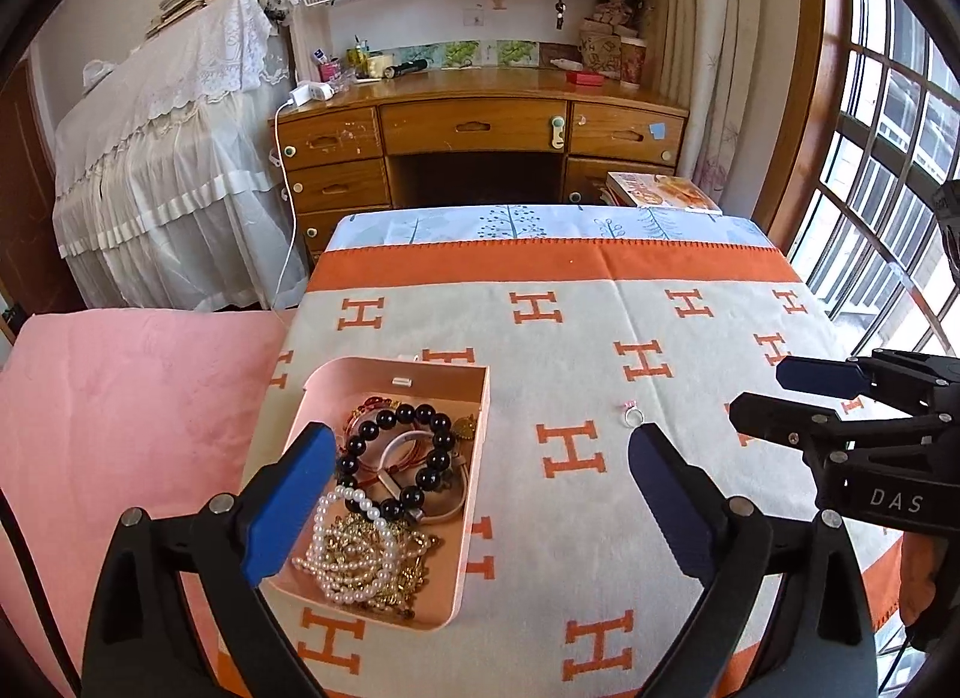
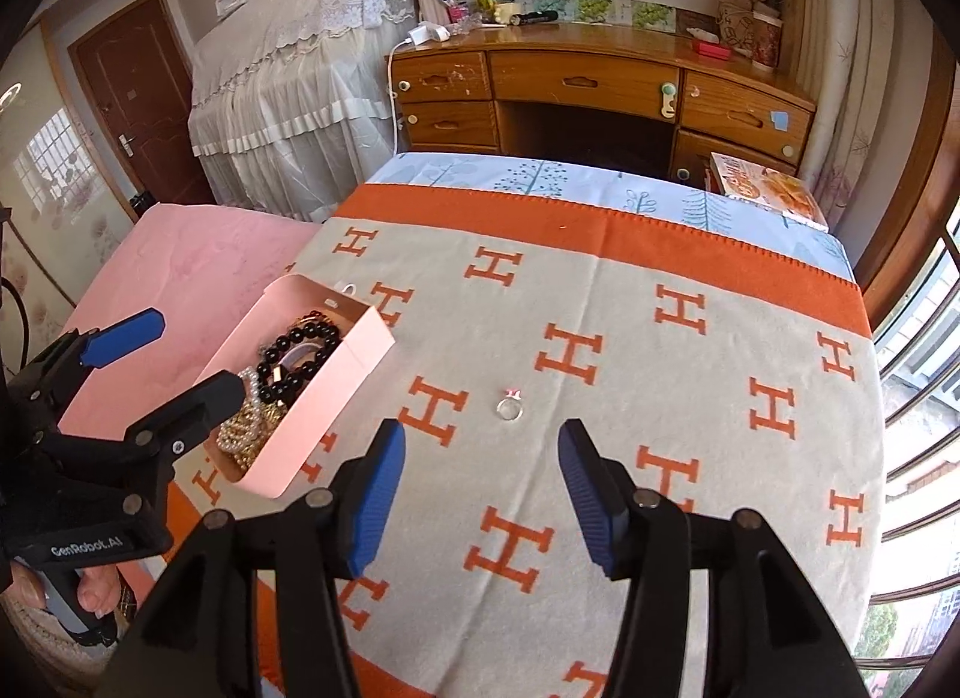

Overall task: Organize jewelry
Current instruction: 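Move the right tool to the pink-stone ring and close on it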

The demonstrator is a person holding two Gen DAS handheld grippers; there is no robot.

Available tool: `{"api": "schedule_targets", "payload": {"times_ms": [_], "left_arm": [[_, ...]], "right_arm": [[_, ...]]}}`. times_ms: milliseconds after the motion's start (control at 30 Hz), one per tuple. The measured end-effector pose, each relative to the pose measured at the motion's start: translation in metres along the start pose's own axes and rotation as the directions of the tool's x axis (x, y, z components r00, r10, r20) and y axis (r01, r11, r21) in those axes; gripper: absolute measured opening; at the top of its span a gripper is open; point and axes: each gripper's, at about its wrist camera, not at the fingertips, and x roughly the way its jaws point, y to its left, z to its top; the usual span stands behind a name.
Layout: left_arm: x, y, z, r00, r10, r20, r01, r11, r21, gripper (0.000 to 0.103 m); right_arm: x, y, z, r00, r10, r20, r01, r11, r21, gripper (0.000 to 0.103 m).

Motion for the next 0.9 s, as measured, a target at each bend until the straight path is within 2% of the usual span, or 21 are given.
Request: {"api": "schedule_targets", "payload": {"times_ms": [200,300,500,600,800,900], "left_arm": [[0.037,0.002,0.033,0.998,-0.02,-0.06,0.018,0.999,-0.033,0.097],[0.059,0.003,0.043,0.996,-0.032,-0.088,0.028,0.998,-0.053,0.097],[0.095,0.001,0.043,0.987,-0.045,-0.156,0.036,0.997,-0.062,0.097],[0.105,0.001,0.038,0.983,-0.054,-0.173,0.044,0.997,-0.061,0.097],[0.113,0.005,0.034,0.98,-0.068,-0.185,0.056,0.996,-0.07,0.097],[0.113,0.008,0.033,0.98,-0.076,-0.183,0.062,0.995,-0.078,0.097]], "right_arm": [[0.029,-0.025,0.02,0.999,-0.014,-0.035,0.017,0.997,0.08,0.054],[0.052,-0.03,0.023,0.996,0.003,-0.085,0.006,0.995,0.101,0.054],[0.105,-0.038,0.022,0.978,0.058,-0.201,-0.021,0.984,0.179,0.054],[0.122,-0.035,0.022,0.975,0.044,-0.219,-0.006,0.986,0.167,0.053],[0.138,-0.021,0.019,0.966,0.016,-0.258,0.014,0.993,0.116,0.036],[0.139,-0.017,0.018,0.969,-0.034,-0.245,0.052,0.996,0.069,0.028]]}}
